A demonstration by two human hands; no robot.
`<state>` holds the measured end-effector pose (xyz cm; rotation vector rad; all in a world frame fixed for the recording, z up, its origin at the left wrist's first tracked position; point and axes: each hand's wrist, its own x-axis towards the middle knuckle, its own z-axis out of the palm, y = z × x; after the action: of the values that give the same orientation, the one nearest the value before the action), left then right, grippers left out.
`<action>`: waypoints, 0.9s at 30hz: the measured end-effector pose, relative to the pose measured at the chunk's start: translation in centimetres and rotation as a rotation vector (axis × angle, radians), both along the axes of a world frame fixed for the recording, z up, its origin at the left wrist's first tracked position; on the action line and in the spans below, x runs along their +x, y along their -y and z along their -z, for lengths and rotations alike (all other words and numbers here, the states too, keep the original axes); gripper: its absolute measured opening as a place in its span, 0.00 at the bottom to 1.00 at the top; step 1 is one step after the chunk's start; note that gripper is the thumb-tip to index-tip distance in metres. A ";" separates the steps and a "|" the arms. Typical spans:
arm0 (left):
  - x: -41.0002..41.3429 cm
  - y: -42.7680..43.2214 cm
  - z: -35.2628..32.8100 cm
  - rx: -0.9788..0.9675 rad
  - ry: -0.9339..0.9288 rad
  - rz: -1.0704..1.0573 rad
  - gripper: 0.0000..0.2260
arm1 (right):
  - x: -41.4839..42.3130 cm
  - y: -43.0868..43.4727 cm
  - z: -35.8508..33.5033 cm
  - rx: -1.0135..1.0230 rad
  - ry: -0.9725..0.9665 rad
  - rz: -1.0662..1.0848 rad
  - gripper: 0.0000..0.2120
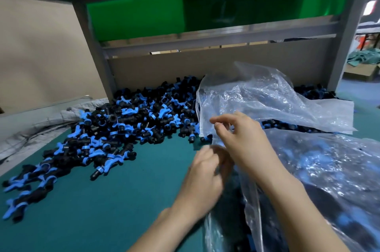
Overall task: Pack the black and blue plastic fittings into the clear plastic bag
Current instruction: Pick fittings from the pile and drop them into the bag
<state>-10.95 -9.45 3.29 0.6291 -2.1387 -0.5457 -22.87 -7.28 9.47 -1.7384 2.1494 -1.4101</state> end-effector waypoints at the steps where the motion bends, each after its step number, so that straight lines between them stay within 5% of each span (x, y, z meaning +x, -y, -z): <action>1: 1.5 1.6 0.9 -0.143 0.020 -0.093 0.07 | 0.0 0.1 0.3 0.042 -0.012 0.008 0.11; 4: 7.8 6.3 1.9 -0.168 0.221 -0.427 0.12 | -0.3 0.0 1.1 0.183 -0.069 0.039 0.12; 8: 13.5 11.6 2.9 -0.254 0.806 -0.805 0.22 | -0.5 0.0 1.8 0.287 -0.148 0.063 0.12; 11: 14.3 12.9 2.0 -0.314 1.067 -0.830 0.30 | -0.7 0.1 2.0 0.308 -0.168 0.068 0.13; 14: 13.6 13.1 0.9 -0.455 1.190 -0.789 0.25 | -0.8 0.1 2.2 0.334 -0.207 0.077 0.13; 17: 12.5 11.8 -0.2 -0.437 0.808 -0.694 0.10 | -0.9 0.1 2.3 0.340 -0.209 0.073 0.13; 22: 8.1 7.2 -1.3 0.353 -0.367 -0.361 0.06 | -1.0 0.1 2.3 0.339 -0.230 0.059 0.12; 27: 4.1 4.2 1.7 0.938 -0.778 -0.041 0.07 | -0.8 -0.1 2.2 0.397 -0.293 0.015 0.13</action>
<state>-6.89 -13.65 1.63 0.7672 -1.0604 -1.5101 -23.72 -7.17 7.30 -1.8556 2.3750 -0.6905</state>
